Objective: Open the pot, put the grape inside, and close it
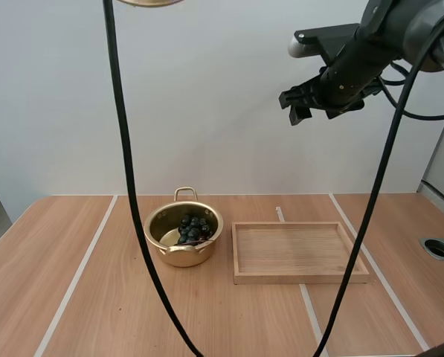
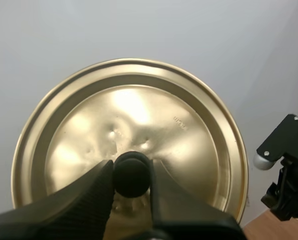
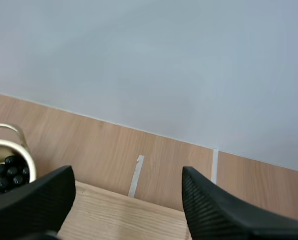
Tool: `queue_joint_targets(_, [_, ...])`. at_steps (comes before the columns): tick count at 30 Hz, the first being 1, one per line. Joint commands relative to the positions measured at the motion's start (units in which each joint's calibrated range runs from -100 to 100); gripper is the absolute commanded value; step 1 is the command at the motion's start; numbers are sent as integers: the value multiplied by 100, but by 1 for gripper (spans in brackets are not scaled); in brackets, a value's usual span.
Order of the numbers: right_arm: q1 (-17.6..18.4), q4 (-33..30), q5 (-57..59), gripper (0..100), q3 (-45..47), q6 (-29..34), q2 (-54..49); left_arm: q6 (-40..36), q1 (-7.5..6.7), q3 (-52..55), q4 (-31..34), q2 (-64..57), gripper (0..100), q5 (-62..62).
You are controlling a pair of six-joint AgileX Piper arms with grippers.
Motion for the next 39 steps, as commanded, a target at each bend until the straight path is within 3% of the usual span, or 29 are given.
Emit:
queue_joint_targets(1, [-58,123,-257,100,-30,62,-381,-97,-21,-10,-65,189,0,373])
queue_joint_targets(11, [-58,176,-650,99,137,173,-678,-117,-21,770,-65,494,0,554])
queue_joint_targets(13, [-58,245,-717,84,258,173,-678,-117,-21,1093,-65,494,0,372])
queue_joint_targets(14, [-58,303,-770,71,313,173,-678,-91,-21,1247,-65,494,0,296])
queue_joint_targets(16, [-58,390,-884,40,407,173,-678,-77,-21,1525,-65,494,0,163])
queue_joint_targets(18, [-58,448,-951,1,458,173,-678,-71,-21,1841,-65,494,0,98])
queue_joint_targets(32, [-58,683,-1094,0,474,173,-678,164,-21,4134,51,572,0,-2031])
queue_joint_targets(39, [-58,744,-1094,0,474,173,-678,183,-21,4493,39,1275,0,-2236])
